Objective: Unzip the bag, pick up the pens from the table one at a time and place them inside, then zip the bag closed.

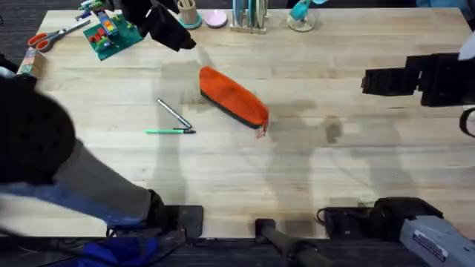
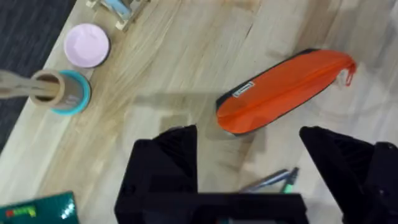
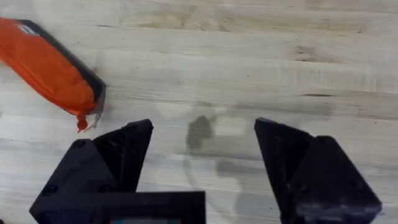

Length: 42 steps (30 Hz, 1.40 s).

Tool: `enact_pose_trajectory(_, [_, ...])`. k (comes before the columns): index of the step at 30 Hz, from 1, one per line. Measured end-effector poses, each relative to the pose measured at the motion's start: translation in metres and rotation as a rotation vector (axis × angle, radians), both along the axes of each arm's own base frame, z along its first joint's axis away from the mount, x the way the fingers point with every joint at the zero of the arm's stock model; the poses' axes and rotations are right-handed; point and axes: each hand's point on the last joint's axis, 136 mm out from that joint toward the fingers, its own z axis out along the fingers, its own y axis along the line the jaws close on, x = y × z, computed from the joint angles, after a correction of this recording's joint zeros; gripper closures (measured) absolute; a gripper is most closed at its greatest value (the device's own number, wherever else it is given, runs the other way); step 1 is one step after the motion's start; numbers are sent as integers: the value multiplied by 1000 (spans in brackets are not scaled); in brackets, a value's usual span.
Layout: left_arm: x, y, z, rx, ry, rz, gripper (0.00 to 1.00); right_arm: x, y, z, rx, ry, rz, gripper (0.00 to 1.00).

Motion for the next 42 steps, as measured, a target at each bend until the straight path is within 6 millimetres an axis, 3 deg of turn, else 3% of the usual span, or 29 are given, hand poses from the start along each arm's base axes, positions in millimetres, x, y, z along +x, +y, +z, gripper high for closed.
enact_pose_trajectory(10, [50, 8, -49, 48, -46, -79, 8, 1, 0, -1, 0, 8, 0, 5])
enact_pose_trajectory(13, [55, 14, -59, 83, -42, -76, 8, 5, 0, -8, 0, 36, 0, 5])
enact_pose_trajectory(21, [49, 8, -58, 73, -80, -176, 8, 14, 0, -29, 25, 131, -36, 5])
enact_pose_trajectory(26, [19, 1, -60, 82, -121, -428, 10, 17, 0, -32, 46, 146, -68, 5])
enact_pose_trajectory(31, [7, -2, -59, 95, -213, -624, 10, 22, 0, -29, 55, 123, -79, 4])
enact_pose_trajectory(36, [5, -6, -62, 104, -266, -723, 10, 24, 0, -28, 57, 115, -82, 4])
enact_pose_trajectory(42, [6, -19, -84, 78, -232, -785, 8, 24, 0, -28, 58, 114, -82, 3])
